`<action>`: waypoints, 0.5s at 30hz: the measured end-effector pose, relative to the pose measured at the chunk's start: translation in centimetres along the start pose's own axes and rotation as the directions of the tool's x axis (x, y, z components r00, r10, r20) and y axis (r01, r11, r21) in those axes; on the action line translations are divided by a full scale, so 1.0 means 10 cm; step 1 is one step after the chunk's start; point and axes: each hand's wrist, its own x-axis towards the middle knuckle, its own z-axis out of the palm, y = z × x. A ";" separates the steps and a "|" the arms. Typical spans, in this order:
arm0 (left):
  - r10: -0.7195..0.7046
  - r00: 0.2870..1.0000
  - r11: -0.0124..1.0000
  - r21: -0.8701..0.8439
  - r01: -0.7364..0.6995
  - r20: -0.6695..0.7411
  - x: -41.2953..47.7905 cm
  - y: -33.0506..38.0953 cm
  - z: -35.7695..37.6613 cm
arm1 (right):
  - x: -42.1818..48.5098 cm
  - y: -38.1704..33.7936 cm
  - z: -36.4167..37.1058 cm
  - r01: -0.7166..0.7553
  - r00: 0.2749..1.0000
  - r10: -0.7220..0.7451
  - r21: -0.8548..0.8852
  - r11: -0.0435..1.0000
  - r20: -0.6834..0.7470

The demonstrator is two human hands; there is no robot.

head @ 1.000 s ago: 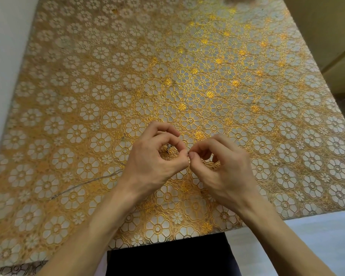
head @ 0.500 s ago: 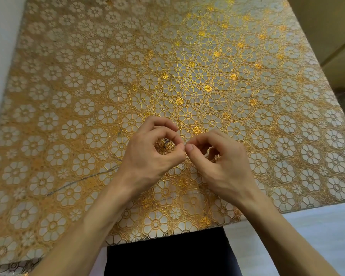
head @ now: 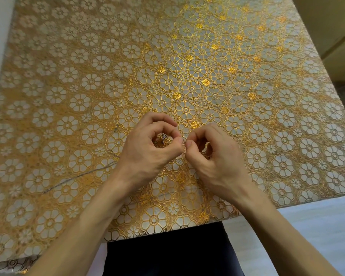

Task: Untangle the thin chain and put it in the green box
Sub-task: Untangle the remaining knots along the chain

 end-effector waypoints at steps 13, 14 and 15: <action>0.034 0.999 0.998 0.049 -0.034 0.013 0.00 -0.03 0.00 | 0.01 -0.02 -0.05 -0.089 0.996 0.086 0.115 0.989 0.033; 0.041 0.999 0.997 0.065 -0.042 0.010 0.00 -0.03 0.00 | 0.01 -0.03 -0.05 -0.070 0.997 0.068 0.100 0.993 0.031; 0.051 0.999 0.995 0.084 -0.051 0.004 0.00 -0.03 0.01 | 0.02 -0.03 -0.05 -0.052 0.998 0.050 0.081 0.995 0.026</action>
